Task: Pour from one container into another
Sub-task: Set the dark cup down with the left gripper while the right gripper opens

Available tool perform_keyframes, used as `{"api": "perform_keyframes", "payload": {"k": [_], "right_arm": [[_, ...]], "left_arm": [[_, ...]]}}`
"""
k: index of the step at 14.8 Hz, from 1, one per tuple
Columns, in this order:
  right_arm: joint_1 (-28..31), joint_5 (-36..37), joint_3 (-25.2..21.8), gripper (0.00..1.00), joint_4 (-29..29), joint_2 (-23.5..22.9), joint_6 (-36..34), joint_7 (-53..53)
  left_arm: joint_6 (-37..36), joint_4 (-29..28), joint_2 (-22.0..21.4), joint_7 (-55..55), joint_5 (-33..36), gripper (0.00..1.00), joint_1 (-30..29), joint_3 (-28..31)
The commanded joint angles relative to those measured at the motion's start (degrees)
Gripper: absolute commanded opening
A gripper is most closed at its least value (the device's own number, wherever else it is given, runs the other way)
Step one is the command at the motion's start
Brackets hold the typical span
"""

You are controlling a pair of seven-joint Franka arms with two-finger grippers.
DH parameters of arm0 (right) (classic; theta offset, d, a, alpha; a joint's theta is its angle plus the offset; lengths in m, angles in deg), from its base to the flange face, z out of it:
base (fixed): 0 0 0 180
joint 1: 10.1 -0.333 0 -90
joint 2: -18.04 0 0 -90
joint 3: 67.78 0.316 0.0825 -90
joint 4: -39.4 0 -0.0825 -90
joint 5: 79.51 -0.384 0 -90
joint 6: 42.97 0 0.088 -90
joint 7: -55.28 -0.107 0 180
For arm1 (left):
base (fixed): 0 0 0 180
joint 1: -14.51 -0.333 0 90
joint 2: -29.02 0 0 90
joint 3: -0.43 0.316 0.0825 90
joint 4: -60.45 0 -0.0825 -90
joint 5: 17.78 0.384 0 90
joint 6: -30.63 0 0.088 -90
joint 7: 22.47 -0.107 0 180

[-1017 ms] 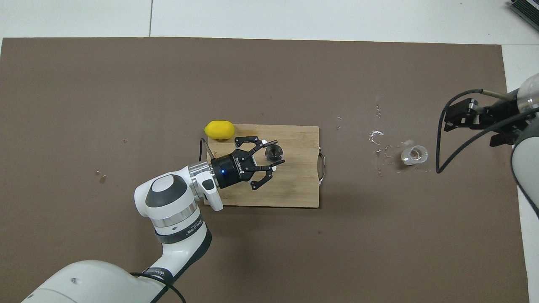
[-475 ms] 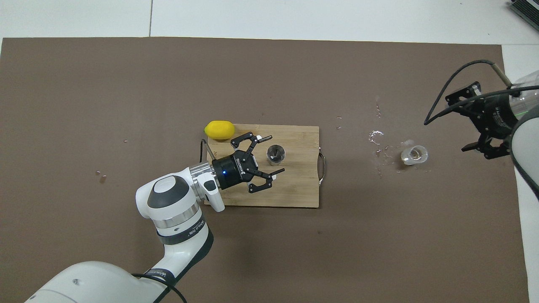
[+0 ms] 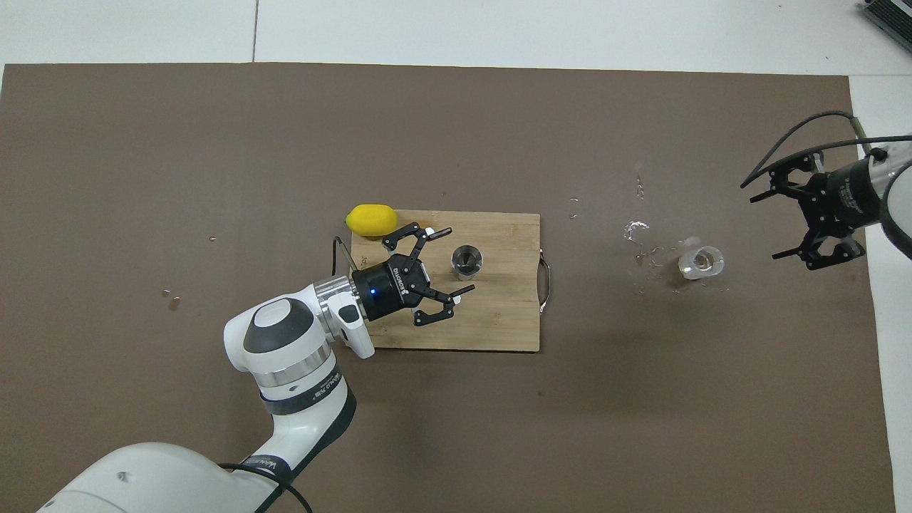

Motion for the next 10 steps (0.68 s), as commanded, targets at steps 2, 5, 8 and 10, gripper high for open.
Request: {"api": "perform_keyframes", "payload": {"k": [2,5,8,10], "right_arm": [[2.7,-3.2,0.7,0.88,1.7,-2.9,3.8,-0.3],[2.7,-3.8,0.7,0.88,2.8,-4.9,6.4,-0.3],[3.5,-6.9,0.7,0.88,6.2,-5.2,9.5,2.6],[4.1,-7.2,0.7,0.88,7.8,-6.0,10.8,5.4]], "left_arm": [[-0.1,-6.0,-4.4,-0.6,1.8,1.0,-1.9,0.3],[-0.2,-8.6,-7.5,-0.4,8.6,1.0,-5.8,0.3],[-0.9,-10.0,-10.6,0.5,17.8,1.0,-11.0,0.3],[-1.8,-10.8,-11.9,1.3,23.1,1.0,-13.9,0.3]]}}
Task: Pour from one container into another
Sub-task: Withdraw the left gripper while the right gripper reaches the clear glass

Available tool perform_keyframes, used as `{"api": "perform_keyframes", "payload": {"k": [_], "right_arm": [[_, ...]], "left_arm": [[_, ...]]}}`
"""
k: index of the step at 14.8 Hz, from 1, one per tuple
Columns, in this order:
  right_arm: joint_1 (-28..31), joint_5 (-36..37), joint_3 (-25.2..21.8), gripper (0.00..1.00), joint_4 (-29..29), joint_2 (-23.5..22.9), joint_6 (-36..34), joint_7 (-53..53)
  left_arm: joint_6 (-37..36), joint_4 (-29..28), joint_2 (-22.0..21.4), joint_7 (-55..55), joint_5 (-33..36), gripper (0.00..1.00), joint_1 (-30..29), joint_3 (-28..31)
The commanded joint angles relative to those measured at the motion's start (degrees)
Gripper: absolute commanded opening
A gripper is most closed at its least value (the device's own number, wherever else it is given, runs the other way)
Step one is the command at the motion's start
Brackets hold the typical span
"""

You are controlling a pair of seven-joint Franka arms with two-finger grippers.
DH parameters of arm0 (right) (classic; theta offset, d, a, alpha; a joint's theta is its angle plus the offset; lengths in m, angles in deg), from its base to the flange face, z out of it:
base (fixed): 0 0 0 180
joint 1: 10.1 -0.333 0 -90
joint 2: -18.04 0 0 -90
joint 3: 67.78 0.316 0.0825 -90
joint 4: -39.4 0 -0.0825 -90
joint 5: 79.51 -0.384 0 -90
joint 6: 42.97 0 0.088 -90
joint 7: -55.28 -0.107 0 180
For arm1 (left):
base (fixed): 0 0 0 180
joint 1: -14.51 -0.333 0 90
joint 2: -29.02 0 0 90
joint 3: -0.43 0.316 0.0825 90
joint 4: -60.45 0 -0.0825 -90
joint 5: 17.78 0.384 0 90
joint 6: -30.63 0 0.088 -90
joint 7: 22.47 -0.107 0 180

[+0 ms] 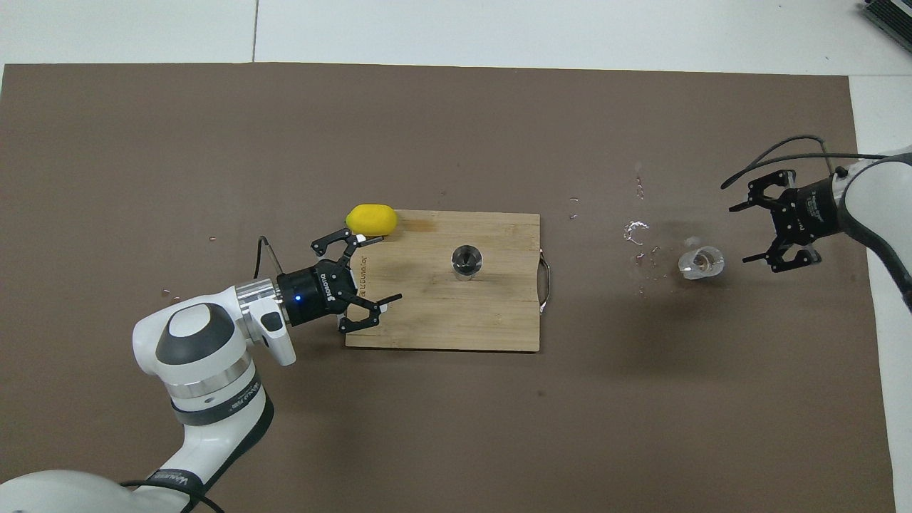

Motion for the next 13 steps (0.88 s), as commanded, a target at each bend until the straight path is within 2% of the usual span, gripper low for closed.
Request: {"api": "perform_keyframes", "payload": {"k": [1,6,8,11,13], "right_arm": [[2.1,-2.5,0.7,0.88,2.6,-1.0,2.2,4.8],[3.4,-4.6,0.7,0.88,3.8,-3.4,2.4,9.7],[3.4,-8.9,0.7,0.88,6.0,-3.4,2.8,10.1],[2.8,-9.8,0.7,0.89,7.5,-3.1,3.7,10.7],[2.5,-9.8,0.7,0.89,8.0,-2.9,3.7,10.8]], "left_arm": [[-1.9,-3.2,-3.9,1.2,6.6,1.0,-3.6,-0.2],[-4.6,-3.0,-6.7,6.6,25.4,1.0,-11.8,-0.1],[-7.2,-1.9,-7.7,11.1,34.4,1.0,-15.7,0.0],[-14.8,3.2,-8.3,24.3,51.4,1.0,-22.6,0.0],[-17.3,5.3,-8.2,29.6,57.4,1.0,-24.9,0.0]]}}
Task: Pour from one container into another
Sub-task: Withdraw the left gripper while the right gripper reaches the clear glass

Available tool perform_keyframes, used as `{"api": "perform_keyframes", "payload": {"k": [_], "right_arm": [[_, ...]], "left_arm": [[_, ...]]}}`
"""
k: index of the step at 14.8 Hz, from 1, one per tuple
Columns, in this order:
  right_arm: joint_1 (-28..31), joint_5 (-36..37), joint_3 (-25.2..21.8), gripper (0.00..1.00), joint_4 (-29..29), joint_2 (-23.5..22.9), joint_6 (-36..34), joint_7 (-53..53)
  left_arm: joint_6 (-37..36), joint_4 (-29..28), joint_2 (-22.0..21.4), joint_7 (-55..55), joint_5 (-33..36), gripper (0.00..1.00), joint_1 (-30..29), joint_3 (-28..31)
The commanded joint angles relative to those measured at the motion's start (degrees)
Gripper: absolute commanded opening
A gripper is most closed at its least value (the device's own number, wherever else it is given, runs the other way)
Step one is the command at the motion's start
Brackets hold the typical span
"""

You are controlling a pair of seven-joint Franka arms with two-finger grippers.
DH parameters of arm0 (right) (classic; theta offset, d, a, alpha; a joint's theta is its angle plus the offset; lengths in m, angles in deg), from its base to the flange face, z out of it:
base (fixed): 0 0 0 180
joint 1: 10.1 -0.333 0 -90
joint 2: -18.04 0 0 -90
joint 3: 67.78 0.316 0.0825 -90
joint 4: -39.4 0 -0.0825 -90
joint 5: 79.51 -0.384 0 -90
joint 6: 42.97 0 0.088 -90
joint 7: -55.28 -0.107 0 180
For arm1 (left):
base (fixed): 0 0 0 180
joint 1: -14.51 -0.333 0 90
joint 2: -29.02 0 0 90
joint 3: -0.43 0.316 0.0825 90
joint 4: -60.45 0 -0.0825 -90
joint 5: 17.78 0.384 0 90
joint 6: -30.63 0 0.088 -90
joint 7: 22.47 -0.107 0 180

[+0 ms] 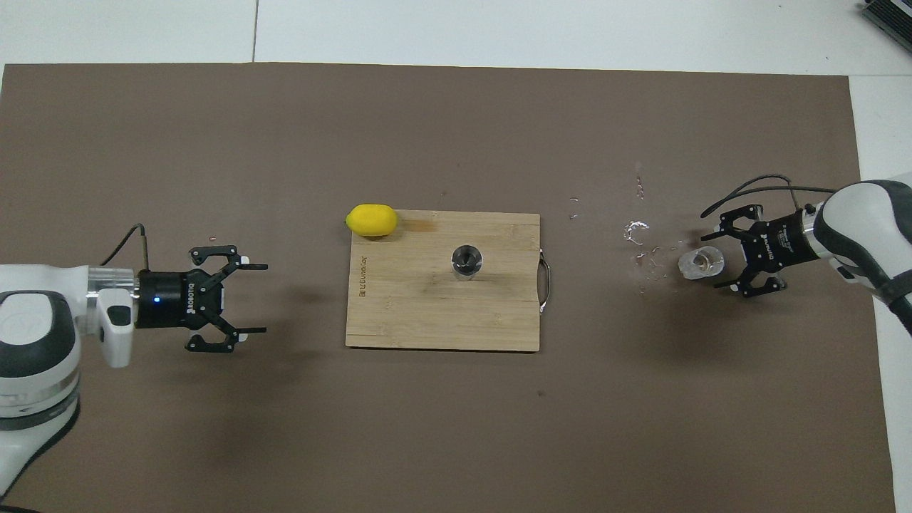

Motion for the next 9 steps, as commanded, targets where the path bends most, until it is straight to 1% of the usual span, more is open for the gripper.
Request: {"api": "perform_keyframes", "payload": {"k": [1,2,3,4,5,7,9], "right_arm": [[-0.2,-1.8,0.3,0.89,2.2,1.2,1.4,1.8],[-0.3,-1.8,0.3,0.88,2.6,1.3,1.3,2.3],[-0.5,-1.9,0.3,0.88,2.6,1.3,1.3,2.7],[-0.4,-2.1,0.3,0.87,2.6,1.3,1.3,2.8],[-0.4,-2.9,0.3,0.87,2.7,1.4,1.3,2.8],[-0.4,-3.9,0.3,0.87,3.4,1.5,1.3,3.3],[-0.5,-5.6,0.3,0.86,3.8,1.6,1.5,3.7]], "left_arm": [[-4.6,3.0,-0.6,7.3,6.9,1.0,-3.1,-0.5],[-6.5,5.0,-0.7,11.5,10.2,1.0,-4.1,-0.4],[-7.6,8.2,-0.5,19.6,15.5,1.0,-5.4,-0.5],[-8.4,11.1,-0.1,30.1,22.1,1.0,-6.6,-0.5],[-9.5,13.3,0.1,38.7,26.4,1.0,-7.4,-0.5],[-12.0,16.6,0.2,47.2,30.6,1.0,-9.4,-0.5],[-12.4,19.2,0.2,56.2,36.1,1.0,-10.6,-0.5]]}}
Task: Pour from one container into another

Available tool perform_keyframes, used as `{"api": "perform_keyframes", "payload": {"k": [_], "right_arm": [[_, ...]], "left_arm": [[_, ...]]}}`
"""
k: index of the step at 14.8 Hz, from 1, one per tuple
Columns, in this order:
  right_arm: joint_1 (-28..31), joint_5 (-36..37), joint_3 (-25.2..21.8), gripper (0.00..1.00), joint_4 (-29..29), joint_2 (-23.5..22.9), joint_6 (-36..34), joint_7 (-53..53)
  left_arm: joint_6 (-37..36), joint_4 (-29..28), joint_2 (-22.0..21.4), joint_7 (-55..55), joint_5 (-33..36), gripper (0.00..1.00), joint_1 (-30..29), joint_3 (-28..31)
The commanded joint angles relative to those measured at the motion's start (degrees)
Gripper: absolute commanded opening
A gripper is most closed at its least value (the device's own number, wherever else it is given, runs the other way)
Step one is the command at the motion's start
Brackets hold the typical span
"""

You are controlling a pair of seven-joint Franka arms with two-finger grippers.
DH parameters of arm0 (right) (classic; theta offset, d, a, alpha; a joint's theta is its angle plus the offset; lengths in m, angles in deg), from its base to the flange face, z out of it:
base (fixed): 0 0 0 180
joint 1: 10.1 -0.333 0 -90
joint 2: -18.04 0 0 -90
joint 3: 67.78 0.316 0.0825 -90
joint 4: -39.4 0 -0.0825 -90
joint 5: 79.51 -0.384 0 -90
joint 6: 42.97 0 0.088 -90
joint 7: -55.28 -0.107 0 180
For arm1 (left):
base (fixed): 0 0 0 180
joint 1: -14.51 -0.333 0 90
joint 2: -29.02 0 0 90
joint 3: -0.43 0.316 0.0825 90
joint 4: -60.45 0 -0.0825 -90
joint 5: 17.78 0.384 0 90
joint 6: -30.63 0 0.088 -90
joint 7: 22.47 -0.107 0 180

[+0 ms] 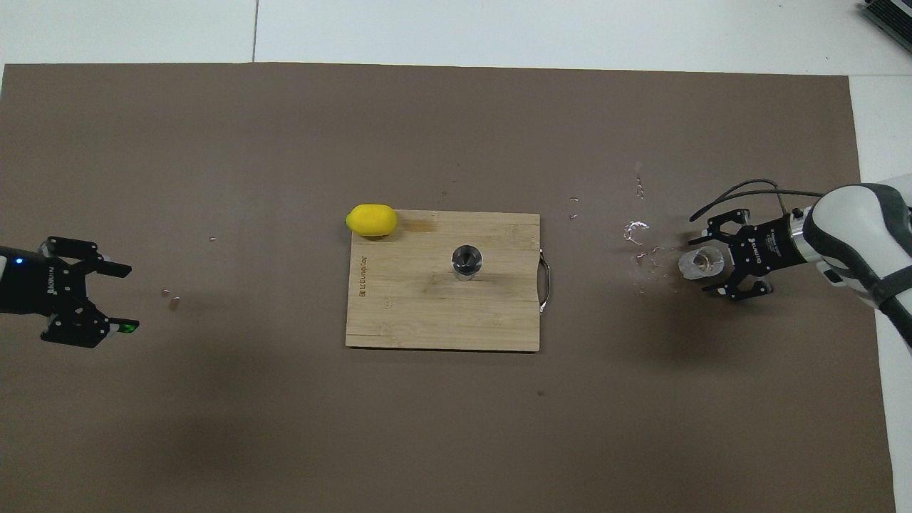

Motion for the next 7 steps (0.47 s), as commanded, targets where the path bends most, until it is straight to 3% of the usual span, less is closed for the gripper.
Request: {"api": "perform_keyframes", "payload": {"k": [1,4,7], "right_arm": [[0.2,-2.6,0.1,0.83,2.5,1.6,1.5,2.1],[0.2,-2.6,0.1,0.62,2.5,1.6,1.3,2.1],[0.5,-2.6,0.1,0.42,2.1,1.7,0.6,2.0]], "left_arm": [[-5.9,5.1,0.2,12.8,6.1,1.0,-1.6,-0.6],[-11.4,10.4,-1.5,25.9,8.9,1.0,-0.3,-1.4],[-16.7,18.3,-2.4,41.3,11.7,1.0,5.5,-2.9]]}}
